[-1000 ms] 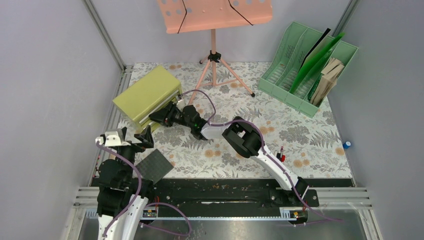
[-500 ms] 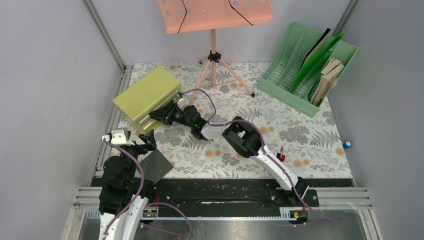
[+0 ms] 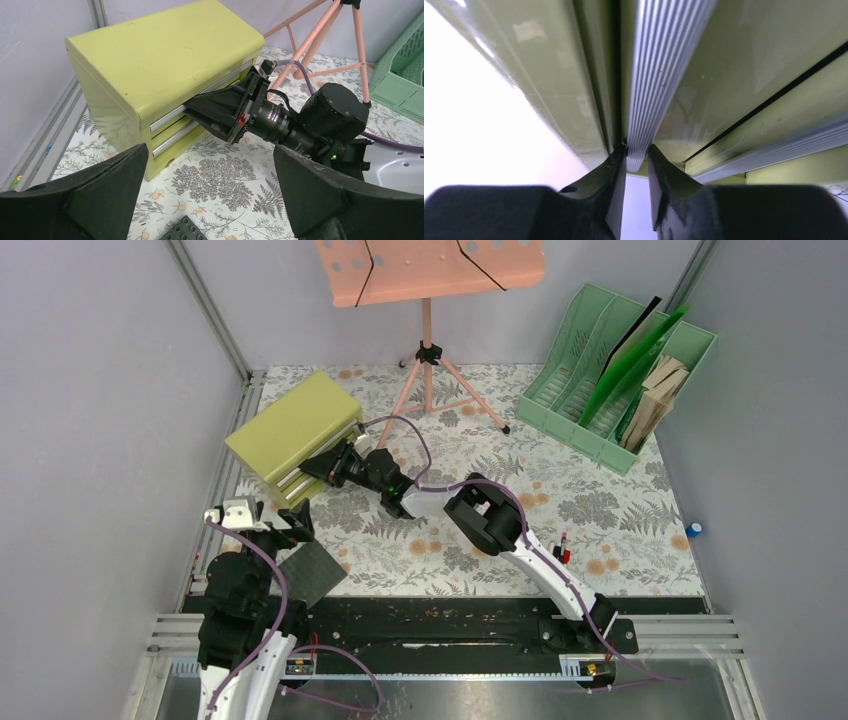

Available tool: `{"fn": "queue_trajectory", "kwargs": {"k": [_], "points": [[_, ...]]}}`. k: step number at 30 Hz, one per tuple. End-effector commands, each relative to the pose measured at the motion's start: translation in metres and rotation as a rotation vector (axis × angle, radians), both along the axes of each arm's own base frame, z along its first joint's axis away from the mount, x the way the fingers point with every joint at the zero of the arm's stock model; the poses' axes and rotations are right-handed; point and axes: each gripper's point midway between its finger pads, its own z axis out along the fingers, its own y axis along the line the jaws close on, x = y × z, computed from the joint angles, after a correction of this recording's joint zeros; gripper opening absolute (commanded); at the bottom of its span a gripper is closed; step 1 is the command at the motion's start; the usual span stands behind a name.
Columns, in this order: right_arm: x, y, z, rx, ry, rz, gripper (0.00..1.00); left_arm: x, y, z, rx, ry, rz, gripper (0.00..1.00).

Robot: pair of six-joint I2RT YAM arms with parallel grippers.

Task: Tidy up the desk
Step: Open the drawer in the storage box.

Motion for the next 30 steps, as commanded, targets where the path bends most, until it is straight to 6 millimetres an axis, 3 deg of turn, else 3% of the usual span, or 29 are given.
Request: {"fn": "queue_trajectory", "kwargs": {"k": [1,5,7,16,30], "points": [[0.014,-0.001,0.035,0.067,-0.094,-0.051,0.23,-0.02,-0.002,0.028,-0.033,-0.157,-0.032,0.99],[0.013,-0.006,0.035,0.083,-0.089,-0.063,0.04,-0.02,-0.004,0.027,-0.027,-0.155,-0.044,0.99],[0.011,-0.008,0.035,0.082,-0.089,-0.064,0.0,-0.02,-0.007,0.027,-0.014,-0.151,-0.062,0.99],[0.002,-0.021,0.036,0.072,-0.094,-0.068,0.0,-0.017,-0.008,0.024,-0.023,-0.14,-0.063,0.99],[-0.02,-0.027,0.045,0.062,-0.133,-0.05,0.0,0.001,0.017,0.002,-0.112,0.032,0.127,0.97]]}}
